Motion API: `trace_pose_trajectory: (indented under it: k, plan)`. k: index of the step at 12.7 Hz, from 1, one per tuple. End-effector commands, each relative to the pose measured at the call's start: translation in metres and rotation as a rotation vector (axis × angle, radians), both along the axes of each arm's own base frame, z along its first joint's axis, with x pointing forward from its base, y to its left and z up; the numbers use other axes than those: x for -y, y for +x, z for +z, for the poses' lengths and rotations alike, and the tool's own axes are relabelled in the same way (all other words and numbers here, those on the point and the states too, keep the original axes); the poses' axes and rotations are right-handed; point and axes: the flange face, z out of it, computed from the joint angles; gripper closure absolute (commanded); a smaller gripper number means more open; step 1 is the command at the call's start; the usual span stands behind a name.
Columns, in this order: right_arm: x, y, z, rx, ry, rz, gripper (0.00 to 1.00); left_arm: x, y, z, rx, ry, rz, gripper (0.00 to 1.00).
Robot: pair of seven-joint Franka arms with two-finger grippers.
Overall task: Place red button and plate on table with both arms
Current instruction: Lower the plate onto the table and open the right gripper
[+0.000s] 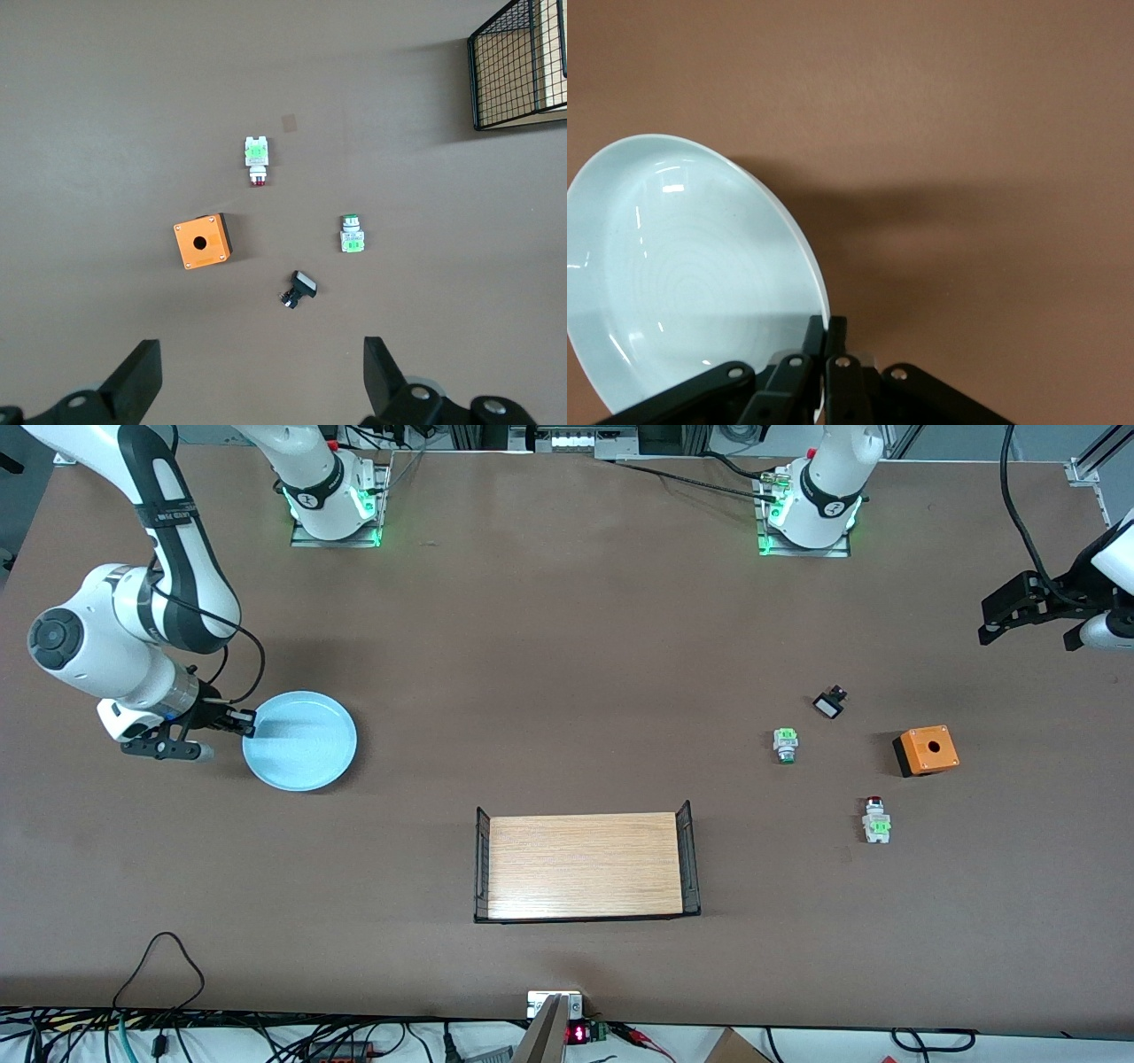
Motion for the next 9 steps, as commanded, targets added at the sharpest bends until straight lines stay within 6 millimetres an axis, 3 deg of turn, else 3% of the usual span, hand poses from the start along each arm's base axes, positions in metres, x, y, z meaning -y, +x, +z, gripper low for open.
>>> trace_pose_trajectory:
  k: [1,4,5,6,9]
  plan:
    - [0.012,-0.020,0.000,0.024,0.009,0.013,1.00,-0.004,0.000,0.000,-0.015,-0.017,-0.002,0.00]
    - [0.013,-0.024,-0.004,0.015,0.010,0.013,1.00,-0.004,0.013,-0.022,-0.049,-0.018,-0.004,0.00]
    - [0.012,-0.024,-0.005,0.010,0.011,0.006,0.81,-0.003,0.014,-0.022,-0.049,-0.019,-0.004,0.00]
    - [0.010,-0.023,-0.004,0.005,0.013,0.006,0.03,-0.003,0.013,-0.021,-0.047,-0.019,-0.005,0.00]
    - [0.006,-0.019,0.011,0.006,0.020,0.010,0.00,-0.003,0.013,-0.022,-0.050,-0.018,-0.005,0.00]
